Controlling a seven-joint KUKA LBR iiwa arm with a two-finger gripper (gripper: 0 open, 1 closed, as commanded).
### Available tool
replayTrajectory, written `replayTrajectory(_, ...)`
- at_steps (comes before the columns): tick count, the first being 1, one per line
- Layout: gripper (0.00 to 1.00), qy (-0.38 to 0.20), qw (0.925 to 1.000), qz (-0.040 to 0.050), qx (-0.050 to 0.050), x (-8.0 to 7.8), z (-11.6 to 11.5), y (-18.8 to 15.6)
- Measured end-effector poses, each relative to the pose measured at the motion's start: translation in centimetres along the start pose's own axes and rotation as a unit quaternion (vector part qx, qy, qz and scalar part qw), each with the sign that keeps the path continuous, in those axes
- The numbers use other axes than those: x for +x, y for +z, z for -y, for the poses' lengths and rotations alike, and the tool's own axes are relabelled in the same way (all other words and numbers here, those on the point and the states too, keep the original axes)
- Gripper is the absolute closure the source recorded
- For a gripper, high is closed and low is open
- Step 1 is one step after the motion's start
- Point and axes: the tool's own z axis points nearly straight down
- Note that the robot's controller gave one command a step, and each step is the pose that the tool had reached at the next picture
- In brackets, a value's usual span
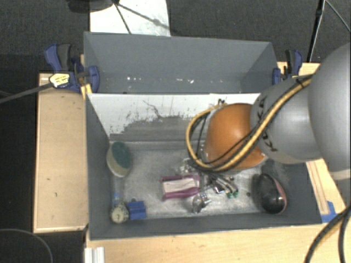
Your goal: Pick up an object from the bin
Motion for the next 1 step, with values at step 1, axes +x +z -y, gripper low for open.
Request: replayTrajectory(1, 0.00, -0.060, 0.9982, 0.0015, 0.001, -0.50, -1.60, 0.18)
